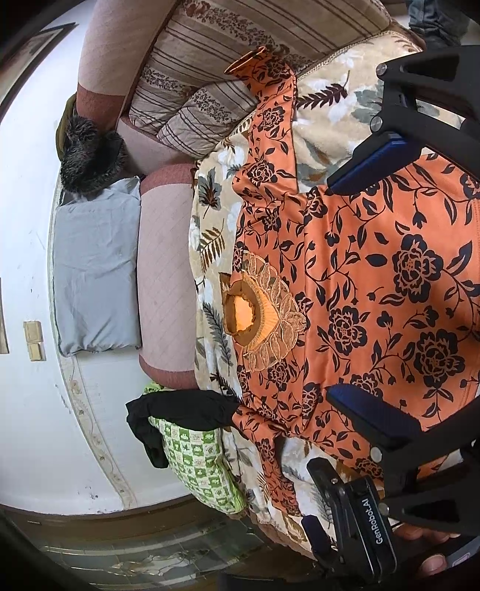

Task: Fold small clothes

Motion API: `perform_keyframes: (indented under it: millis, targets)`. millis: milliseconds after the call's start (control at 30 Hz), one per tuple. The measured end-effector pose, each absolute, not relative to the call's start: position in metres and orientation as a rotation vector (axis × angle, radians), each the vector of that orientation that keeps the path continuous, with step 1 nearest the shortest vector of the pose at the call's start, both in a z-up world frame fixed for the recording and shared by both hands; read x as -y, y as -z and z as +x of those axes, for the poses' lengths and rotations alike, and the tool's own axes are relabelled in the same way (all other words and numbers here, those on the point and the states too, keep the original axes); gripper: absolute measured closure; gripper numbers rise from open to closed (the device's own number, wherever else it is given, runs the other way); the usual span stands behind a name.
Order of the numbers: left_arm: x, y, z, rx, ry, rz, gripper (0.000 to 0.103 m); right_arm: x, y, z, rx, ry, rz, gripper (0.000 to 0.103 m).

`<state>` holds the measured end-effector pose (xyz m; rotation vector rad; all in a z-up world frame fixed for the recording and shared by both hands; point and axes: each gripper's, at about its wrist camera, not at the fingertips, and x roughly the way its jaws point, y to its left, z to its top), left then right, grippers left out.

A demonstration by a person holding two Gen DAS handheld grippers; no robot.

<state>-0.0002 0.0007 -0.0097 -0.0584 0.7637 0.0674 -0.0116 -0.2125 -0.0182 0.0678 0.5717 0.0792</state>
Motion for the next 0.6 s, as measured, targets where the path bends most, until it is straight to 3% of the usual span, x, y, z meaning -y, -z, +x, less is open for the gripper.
perform_keyframes:
  millis: [600]
  targets:
    - [0.004,0.029,0.016,-0.814,-0.084,-0.018,0.0,0.229,0.04,0.009,-0.624,-0.097,0.124,0.0]
